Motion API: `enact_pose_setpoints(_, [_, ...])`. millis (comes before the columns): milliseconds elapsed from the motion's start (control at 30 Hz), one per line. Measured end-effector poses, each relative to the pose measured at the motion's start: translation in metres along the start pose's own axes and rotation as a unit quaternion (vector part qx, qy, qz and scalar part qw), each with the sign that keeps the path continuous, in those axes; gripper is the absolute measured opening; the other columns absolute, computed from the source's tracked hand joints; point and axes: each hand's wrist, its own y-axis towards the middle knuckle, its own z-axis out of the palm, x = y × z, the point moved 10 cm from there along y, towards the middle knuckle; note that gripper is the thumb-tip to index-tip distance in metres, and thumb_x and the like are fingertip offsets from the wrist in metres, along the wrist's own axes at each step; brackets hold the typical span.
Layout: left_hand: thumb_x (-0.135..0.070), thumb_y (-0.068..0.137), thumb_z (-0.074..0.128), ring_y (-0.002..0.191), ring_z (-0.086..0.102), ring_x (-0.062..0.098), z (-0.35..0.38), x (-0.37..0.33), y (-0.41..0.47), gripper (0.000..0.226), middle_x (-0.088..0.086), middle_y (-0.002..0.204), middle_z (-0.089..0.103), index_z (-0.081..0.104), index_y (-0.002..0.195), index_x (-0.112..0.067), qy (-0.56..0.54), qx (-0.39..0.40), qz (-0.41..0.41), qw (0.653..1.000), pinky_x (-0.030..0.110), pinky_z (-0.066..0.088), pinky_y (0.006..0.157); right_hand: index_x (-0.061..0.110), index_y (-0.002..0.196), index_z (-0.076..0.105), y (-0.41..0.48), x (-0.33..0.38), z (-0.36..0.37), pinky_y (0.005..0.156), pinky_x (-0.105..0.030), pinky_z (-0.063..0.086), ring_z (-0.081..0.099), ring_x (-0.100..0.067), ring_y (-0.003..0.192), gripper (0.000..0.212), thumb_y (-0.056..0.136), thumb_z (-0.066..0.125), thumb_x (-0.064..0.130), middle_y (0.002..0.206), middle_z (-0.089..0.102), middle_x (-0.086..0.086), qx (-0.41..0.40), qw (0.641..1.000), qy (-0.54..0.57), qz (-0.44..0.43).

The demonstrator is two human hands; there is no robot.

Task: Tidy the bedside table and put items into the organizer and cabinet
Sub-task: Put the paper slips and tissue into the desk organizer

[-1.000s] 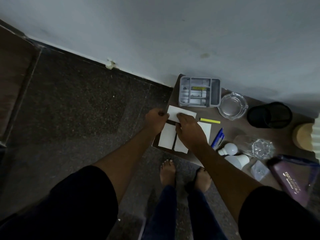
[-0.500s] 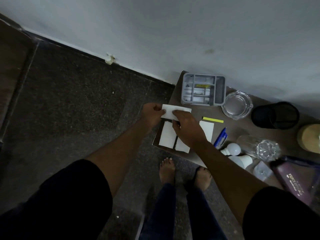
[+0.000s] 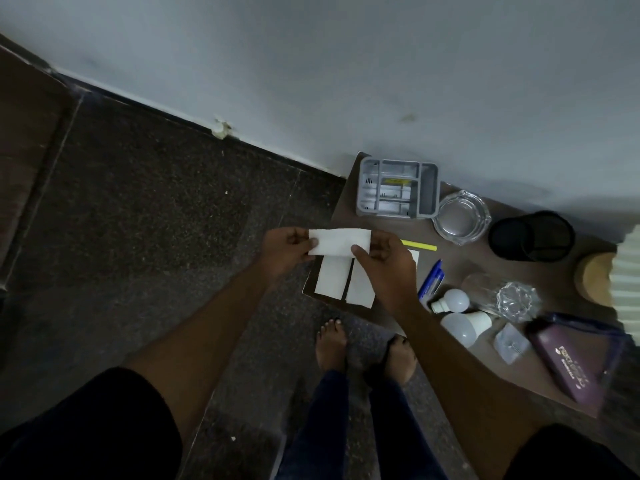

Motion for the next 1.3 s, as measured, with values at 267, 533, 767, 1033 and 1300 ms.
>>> enact_pose_setpoints(267, [-0.006, 0.089, 0.072, 0.099, 0.074, 0.023, 0.028, -0.004, -0.033, 0.018, 0.015, 0.112, 0.074, 0.071, 0.107, -0.003, -0.188, 0.021, -0.029, 0.982, 0.033, 0.063, 0.079, 0.011, 0.105, 0.071, -0.015, -0.008, 0.002, 0.090, -0.043, 0.060, 0.075, -0.023, 0.098, 0.030, 0.082, 0.082, 0.027, 0.101, 0.078, -0.005, 0.080, 0.947, 0.274, 0.145])
enact_pose_setpoints(533, [-0.004, 0.091, 0.068, 0.087, 0.077, 0.020, 0.093, -0.019, -0.071, 0.014, 0.012, 0.102, 0.078, 0.071, 0.105, -0.005, -0.369, 0.052, -0.069, 0.925, 0.028, 0.063, 0.072, 0.004, 0.112, 0.071, -0.021, 0.036, -0.035, 0.079, -0.037, 0.062, 0.074, -0.026, 0.097, 0.031, 0.084, 0.080, 0.016, 0.106, 0.077, -0.011, 0.047, 0.919, 0.377, 0.103])
enact_pose_setpoints(767, [-0.013, 0.089, 0.073, 0.096, 0.075, 0.024, 0.117, -0.030, -0.082, 0.016, 0.011, 0.107, 0.077, 0.072, 0.106, -0.014, -0.345, 0.057, -0.048, 0.936, 0.032, 0.059, 0.075, 0.013, 0.110, 0.072, -0.006, 0.049, -0.070, 0.068, -0.030, 0.062, 0.076, -0.017, 0.092, 0.022, 0.087, 0.075, 0.010, 0.106, 0.077, -0.006, 0.035, 0.961, 0.271, 0.044])
enact_pose_setpoints(1033, [-0.018, 0.091, 0.072, 0.104, 0.072, 0.016, 0.104, -0.107, -0.068, 0.027, 0.003, 0.115, 0.074, 0.071, 0.118, -0.015, -0.065, 0.063, 0.121, 0.989, 0.019, 0.059, 0.073, 0.002, 0.126, 0.064, 0.009, 0.083, -0.094, 0.084, -0.042, 0.062, 0.072, -0.023, 0.102, 0.036, 0.091, 0.071, 0.010, 0.113, 0.072, -0.008, 0.091, 0.992, 0.066, -0.060])
enact_pose_setpoints(1300, [-0.013, 0.091, 0.072, 0.087, 0.077, 0.018, 0.116, -0.169, -0.037, 0.012, 0.004, 0.098, 0.079, 0.075, 0.102, -0.009, -0.017, 0.072, 0.194, 0.978, 0.033, 0.064, 0.075, 0.001, 0.111, 0.072, 0.043, 0.123, -0.114, 0.082, -0.043, 0.062, 0.075, -0.024, 0.094, 0.028, 0.088, 0.076, 0.016, 0.109, 0.075, -0.017, 0.069, 0.989, -0.005, -0.131])
